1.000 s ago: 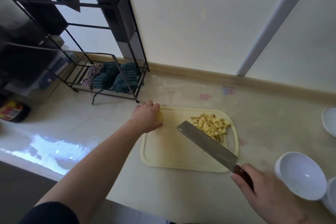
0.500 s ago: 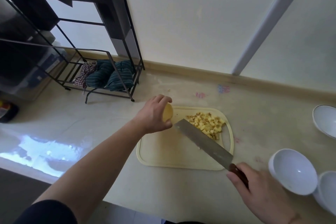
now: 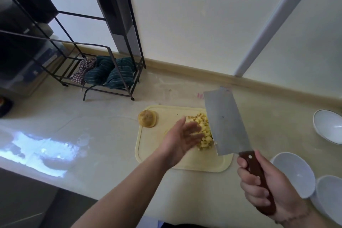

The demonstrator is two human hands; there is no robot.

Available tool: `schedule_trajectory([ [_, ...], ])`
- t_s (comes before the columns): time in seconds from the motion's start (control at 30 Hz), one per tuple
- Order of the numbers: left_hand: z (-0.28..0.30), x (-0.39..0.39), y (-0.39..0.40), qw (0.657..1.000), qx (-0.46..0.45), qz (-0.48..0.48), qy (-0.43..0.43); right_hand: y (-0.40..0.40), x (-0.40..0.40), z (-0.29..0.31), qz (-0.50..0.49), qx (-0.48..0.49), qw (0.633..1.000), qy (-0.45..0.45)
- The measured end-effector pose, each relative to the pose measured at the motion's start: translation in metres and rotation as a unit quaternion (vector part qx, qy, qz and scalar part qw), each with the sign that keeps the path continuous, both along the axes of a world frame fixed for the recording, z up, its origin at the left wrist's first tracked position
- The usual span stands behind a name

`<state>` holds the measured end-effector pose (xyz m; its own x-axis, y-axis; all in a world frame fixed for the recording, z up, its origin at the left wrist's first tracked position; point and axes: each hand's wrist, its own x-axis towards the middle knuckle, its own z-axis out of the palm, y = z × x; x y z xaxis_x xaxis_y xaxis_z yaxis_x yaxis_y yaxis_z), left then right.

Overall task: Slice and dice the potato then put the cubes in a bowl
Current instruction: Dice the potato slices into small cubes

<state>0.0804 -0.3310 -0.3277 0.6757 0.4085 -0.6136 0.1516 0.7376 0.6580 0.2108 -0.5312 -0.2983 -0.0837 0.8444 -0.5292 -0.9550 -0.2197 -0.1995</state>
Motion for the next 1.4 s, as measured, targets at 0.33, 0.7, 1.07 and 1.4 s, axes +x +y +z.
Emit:
schedule_trajectory([
  [0.33,0.007,0.008,-0.006,0.951,-0.279,0.020,-0.129,-0.015,0.004,-0.018,0.054,0.092,0.991,0.077],
  [0.7,-0.017,0.027,0.003,0.888,0.422,-0.145,0.113,-0.032,0.020,-0.025,0.003,0.045,0.999,0.026],
  [1.07,-0.041,0.041,-0.006,0.787,0.597,-0.091,0.126,-0.024,0.007,0.009,-0.043,-0.094,0.989,-0.104],
  [1.4,-0.005,0.035,-0.015,0.879,0.457,-0.075,0.116,-0.017,0.005,0.014,-0.045,-0.105,0.986,-0.120],
])
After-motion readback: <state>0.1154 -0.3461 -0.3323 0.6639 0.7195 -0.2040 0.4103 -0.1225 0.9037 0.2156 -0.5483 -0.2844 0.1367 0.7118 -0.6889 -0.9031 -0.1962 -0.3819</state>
